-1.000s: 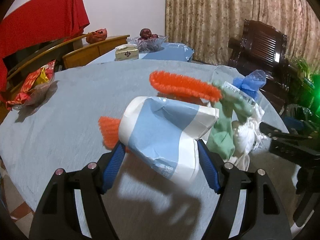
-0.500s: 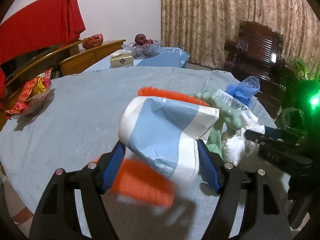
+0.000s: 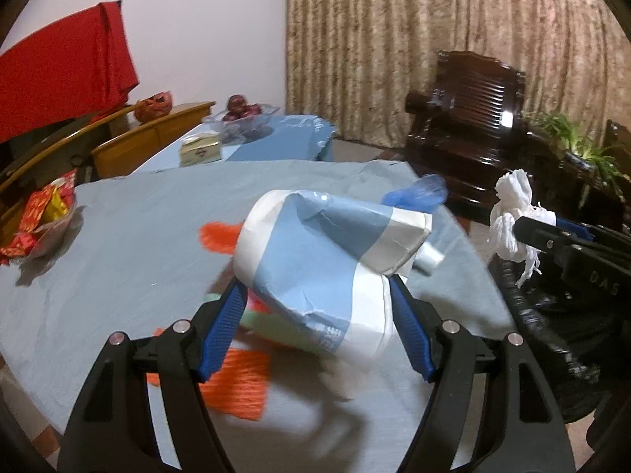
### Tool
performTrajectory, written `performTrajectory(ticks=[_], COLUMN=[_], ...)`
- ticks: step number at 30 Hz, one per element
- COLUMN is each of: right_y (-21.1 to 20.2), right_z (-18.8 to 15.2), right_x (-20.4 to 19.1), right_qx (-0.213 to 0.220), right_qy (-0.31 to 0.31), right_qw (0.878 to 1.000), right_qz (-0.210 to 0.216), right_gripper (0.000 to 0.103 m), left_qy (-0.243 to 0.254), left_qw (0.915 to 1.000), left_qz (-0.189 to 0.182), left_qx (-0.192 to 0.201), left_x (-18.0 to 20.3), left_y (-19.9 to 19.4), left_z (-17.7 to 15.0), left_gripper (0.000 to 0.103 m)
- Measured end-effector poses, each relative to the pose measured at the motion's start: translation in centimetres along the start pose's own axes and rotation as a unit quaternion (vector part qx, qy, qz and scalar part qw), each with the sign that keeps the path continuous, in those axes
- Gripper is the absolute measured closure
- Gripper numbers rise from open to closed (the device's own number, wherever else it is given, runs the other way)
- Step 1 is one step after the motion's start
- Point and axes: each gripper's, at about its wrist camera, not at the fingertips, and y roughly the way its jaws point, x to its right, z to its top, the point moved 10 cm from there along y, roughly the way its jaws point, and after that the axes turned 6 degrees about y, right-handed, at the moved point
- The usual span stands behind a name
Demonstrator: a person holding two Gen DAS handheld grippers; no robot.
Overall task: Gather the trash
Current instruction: 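Grasp the crumpled white tissue with the right gripper while the left gripper lifts the cup, then carry cup and tissue over the black bin and open both grippers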
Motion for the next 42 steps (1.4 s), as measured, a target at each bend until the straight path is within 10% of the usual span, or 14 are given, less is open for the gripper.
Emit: performTrajectory(ticks=[33, 42], right_y=[-9.1, -9.7], right_z=[-4.5, -5.1], right_x=[23.0, 24.2], right_qx=[0.009, 0.009], right_qy=[0.108, 0.111], right_qw=[0.978, 0.974], right_qz=[-0.176, -0.197], right_gripper=[0.066, 0.038], left_qy=[0.113, 0.126], left_qw=[0.9721, 0.9643], left_qz=[-0.205, -0.233], left_qx=[0.009, -0.008], left_x=[28.8, 29.2], left_y=[2.1, 2.3], left_z=[2.8, 1.5], left_gripper=[0.029, 0.013])
